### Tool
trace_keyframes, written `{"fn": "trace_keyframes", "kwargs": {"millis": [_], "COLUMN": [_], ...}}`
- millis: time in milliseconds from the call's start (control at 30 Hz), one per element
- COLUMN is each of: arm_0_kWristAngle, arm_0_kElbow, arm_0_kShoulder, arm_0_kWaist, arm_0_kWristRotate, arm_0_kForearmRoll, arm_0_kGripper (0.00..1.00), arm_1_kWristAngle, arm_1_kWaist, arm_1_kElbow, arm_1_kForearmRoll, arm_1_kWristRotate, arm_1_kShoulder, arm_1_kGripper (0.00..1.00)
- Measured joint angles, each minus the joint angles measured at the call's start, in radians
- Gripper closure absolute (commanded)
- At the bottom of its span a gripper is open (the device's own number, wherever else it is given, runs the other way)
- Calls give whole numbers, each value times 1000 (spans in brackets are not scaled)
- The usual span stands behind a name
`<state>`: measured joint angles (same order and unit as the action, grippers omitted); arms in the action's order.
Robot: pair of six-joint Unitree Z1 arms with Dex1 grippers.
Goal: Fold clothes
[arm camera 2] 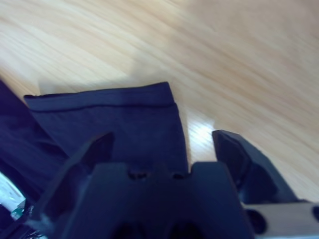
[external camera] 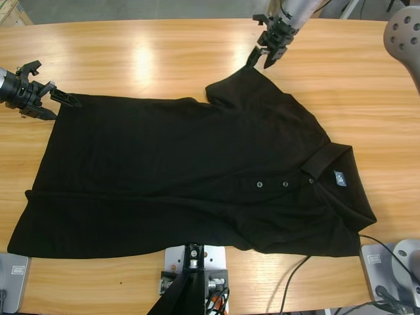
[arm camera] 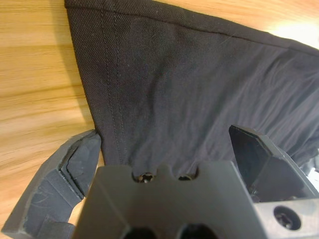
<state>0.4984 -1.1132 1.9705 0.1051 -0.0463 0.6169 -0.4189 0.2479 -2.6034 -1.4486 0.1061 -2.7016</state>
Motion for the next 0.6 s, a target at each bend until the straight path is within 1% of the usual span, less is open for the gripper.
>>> {"fn": "trace_keyframes", "kwargs": {"millis": [67, 133, 167, 400, 500, 567, 600], "arm_0_kWristAngle": [0, 0, 0, 0, 0, 0, 0], "arm_0_kElbow": [0, 0, 0, 0, 0, 0, 0], "arm_0_kShoulder": [0, 0, 0, 0, 0, 0, 0], "arm_0_kWaist": [0, 0, 0, -1, -1, -1, -1], "arm_0_kWristRotate": [0, 0, 0, 1, 1, 1, 2], "arm_0_kForearmRoll": [0, 0, 0, 0, 0, 0, 0], "arm_0_kGripper": [13, 13, 13, 13, 13, 13, 13], "arm_1_kWristAngle": [0, 0, 0, -13, -27, -35, -40], "arm_1_kWaist": [1, 1, 1, 11, 35, 49, 52], "arm_1_kElbow": [-7, -9, -9, -9, -9, -9, -9], "arm_1_kForearmRoll": [-1, -2, -3, -9, -9, -9, -9], "arm_1_kWristRotate": [0, 0, 0, 0, 0, 0, 0], "arm_1_kShoulder": [-2, -4, -4, -7, -9, -9, -10], "arm_1_kGripper": [184, 260, 274, 286, 333, 398, 450]}}
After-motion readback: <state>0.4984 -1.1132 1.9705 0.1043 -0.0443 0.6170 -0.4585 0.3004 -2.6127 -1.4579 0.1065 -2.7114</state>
